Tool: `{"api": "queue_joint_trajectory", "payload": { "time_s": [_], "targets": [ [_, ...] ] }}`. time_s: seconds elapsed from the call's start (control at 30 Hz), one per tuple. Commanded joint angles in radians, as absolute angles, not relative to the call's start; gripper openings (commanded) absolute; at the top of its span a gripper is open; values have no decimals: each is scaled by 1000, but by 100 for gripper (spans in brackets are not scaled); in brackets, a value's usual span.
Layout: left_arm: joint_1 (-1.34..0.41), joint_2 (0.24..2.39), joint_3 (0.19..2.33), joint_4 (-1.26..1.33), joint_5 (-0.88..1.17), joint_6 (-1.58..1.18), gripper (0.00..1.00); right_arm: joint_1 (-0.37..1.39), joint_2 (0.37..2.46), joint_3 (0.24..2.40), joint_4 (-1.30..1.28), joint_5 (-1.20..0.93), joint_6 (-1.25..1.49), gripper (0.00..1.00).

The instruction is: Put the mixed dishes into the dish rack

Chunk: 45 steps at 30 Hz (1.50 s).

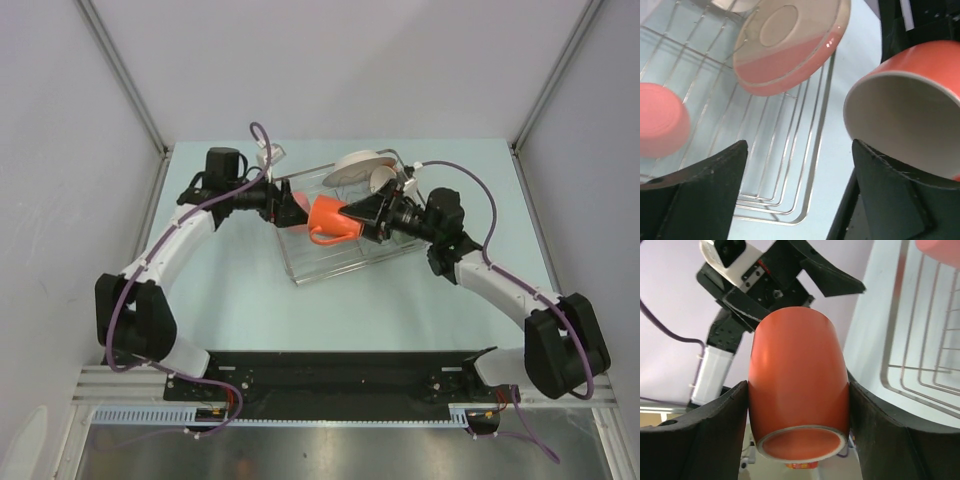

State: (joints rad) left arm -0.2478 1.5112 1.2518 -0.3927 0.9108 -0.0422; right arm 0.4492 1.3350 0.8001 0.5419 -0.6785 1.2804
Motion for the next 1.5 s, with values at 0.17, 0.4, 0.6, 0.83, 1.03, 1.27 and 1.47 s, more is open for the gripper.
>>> {"api": "queue_joint_trajectory", "payload": {
  "time_s": [0.17,0.4,0.6,0.83,1.03,1.27,1.47],
  "targets": [
    [-72,1410,1276,-545,924,64,95,668,1322,1299,-296,-353,542,0],
    [-66,1373,1252,-583,789,123,100,865,1609,1743,-702,76,252,0],
    [-22,1347,1224,-606,753,147,100,913,1857,2042,-902,264,138,0],
    [66,1344,1174,-571,721,173,100,910,1970,2102,-931,281,107,0],
    [83,1354,1115,-514,715,172,100,907,2043,2126,-950,259,89,0],
    [89,1330,1055,-443,761,170,100,878,2120,2132,-937,204,68,0],
    [109,1330,1051,-459,781,178,100,856,2180,2140,-920,166,69,0]
  ]
}}
